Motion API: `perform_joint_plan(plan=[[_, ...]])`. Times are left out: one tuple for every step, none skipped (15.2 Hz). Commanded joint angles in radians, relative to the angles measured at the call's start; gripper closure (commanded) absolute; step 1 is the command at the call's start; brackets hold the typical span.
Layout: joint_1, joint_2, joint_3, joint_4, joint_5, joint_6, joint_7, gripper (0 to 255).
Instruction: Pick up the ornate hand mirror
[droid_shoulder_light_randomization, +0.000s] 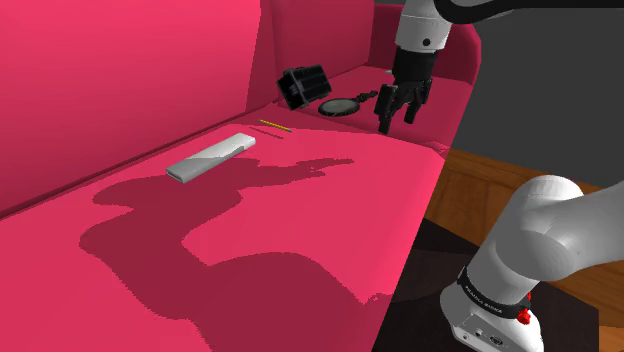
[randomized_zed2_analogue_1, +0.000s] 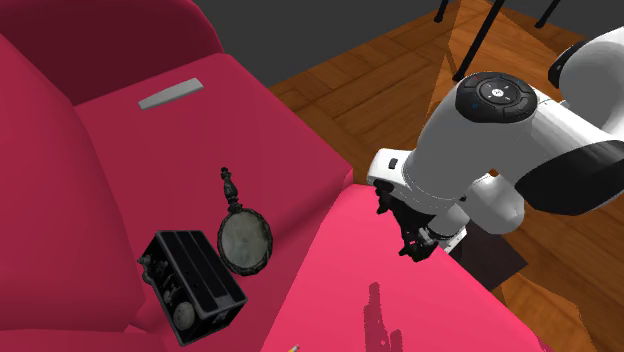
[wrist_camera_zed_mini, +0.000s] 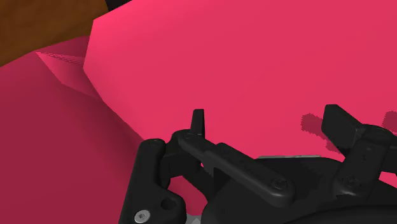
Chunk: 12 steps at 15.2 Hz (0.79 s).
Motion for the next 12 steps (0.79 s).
perform_joint_plan(plan=[[0.000, 0.000, 0.000, 0.000, 0.000, 0.000, 0.000, 0], [-0.015, 0.043, 0.010, 0.025, 0.006, 0.017, 0.040, 0], [-0.032, 0.086, 0.019, 0.050, 0.011, 0.033, 0.080, 0], [-0.047, 0.128, 0.027, 0.077, 0.015, 0.048, 0.120, 0], [-0.063, 0.170, 0.034, 0.105, 0.018, 0.061, 0.160, 0], [-0.079, 0.211, 0.041, 0.134, 0.019, 0.072, 0.199, 0], [-0.094, 0.252, 0.047, 0.163, 0.021, 0.082, 0.239, 0], [-0.109, 0.292, 0.052, 0.193, 0.021, 0.091, 0.278, 0], [-0.123, 0.331, 0.056, 0.224, 0.020, 0.098, 0.317, 0], [-0.138, 0.370, 0.059, 0.256, 0.019, 0.104, 0.356, 0], [-0.152, 0.408, 0.061, 0.288, 0.017, 0.109, 0.394, 0], [-0.165, 0.445, 0.063, 0.320, 0.015, 0.113, 0.432, 0]])
